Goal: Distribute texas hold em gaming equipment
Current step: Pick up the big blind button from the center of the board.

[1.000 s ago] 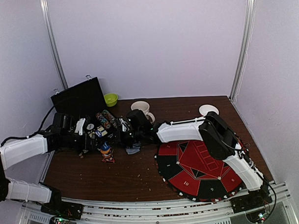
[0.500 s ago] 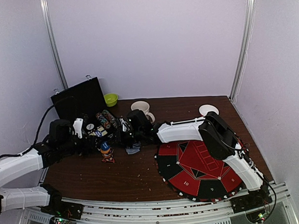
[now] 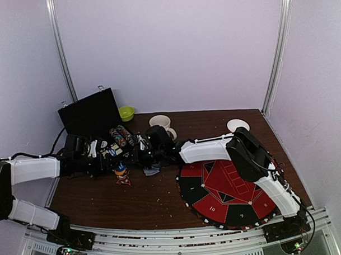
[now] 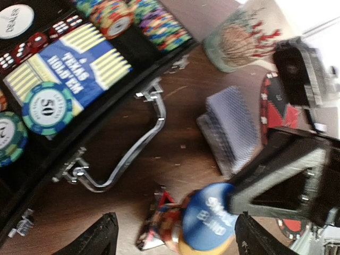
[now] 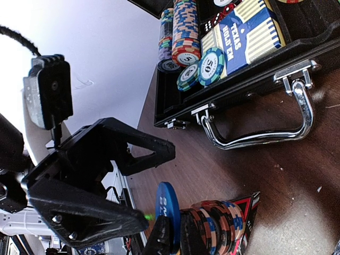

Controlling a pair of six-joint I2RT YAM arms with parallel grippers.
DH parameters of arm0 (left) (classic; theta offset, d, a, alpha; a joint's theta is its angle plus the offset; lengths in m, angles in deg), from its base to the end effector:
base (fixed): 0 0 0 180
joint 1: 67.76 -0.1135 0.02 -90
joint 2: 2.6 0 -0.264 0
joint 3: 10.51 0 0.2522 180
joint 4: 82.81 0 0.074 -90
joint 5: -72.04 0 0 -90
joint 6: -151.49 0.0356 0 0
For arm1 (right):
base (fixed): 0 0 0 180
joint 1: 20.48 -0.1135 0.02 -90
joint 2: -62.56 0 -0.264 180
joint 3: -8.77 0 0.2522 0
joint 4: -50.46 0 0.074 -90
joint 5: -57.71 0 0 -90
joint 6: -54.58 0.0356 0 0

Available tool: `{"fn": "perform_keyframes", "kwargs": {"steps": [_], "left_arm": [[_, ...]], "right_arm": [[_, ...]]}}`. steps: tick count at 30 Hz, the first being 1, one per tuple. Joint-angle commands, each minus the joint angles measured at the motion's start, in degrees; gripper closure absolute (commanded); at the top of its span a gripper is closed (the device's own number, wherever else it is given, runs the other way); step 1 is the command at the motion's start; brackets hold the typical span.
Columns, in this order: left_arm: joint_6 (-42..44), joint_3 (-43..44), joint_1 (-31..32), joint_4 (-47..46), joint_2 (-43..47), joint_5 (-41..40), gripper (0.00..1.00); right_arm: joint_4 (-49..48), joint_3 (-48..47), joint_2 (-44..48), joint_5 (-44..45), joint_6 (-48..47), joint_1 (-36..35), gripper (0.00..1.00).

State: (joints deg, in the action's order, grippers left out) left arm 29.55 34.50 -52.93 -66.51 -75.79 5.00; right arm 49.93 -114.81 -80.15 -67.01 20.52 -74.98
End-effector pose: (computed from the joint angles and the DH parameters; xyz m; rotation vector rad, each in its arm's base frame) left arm 0.2305 -0.0754 0.1723 -0.1567 2.4327 -0.8572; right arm 0.3123 0.4727 0.1579 -0.4806 2.2728 1.7419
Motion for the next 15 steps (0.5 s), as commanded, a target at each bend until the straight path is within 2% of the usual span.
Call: {"fn": "perform_keyframes", "kwargs": {"steps": [1, 6, 15], "left_arm": [[-3.7, -2.6, 0.0, -9.5, 4.5, 6.4, 0.21], [-3.2, -3.6, -0.8, -9.1, 3.3, 4.9, 0.29], [-4.1, -4.5, -1.6, -10.8, -0.3, 6.4, 0.36]], "right_arm": [[2.6, 1.7, 0.2, 0.9, -0.5, 0.5, 1.00], [2.8, 2.0, 0.2, 0.9, -0.7, 0.5, 1.00], [2.6, 2.6, 0.4, 1.0, -0.7, 0.5, 1.00]]}}
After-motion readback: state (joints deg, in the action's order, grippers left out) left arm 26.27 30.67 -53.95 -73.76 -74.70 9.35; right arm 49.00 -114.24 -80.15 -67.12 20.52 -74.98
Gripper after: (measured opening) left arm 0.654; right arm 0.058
